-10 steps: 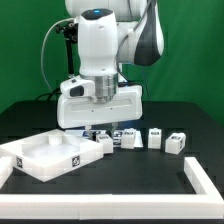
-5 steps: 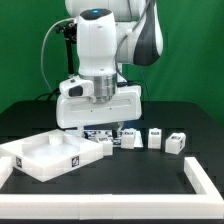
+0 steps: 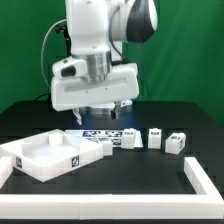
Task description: Assemble one leg
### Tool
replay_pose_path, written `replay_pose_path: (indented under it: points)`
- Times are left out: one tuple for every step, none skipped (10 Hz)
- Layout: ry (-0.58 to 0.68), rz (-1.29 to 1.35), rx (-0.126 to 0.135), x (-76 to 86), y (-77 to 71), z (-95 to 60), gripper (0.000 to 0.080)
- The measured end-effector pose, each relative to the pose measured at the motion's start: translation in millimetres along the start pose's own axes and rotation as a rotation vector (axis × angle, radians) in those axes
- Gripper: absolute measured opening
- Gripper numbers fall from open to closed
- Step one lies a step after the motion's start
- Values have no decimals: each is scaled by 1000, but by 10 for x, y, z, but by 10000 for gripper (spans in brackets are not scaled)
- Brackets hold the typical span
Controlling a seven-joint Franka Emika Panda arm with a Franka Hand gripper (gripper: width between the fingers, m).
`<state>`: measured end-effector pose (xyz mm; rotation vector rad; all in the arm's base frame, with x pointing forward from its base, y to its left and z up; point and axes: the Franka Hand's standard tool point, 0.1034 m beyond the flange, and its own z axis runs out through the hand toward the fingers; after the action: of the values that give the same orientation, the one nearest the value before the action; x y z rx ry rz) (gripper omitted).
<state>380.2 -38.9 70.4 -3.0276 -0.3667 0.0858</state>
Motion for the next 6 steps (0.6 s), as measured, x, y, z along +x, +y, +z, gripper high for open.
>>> replay_pose_path:
  points:
    - [8,-45,-4,-7,124,-21,649]
    - [10,-104,-10,18,299,-7,649]
    - [7,-168,-16,53,411,24,649]
    - [4,-256,-21,51,457,66,649]
    - [0,-285,-22,22,472,99,649]
    - [2,-259,-24,35,467,86,649]
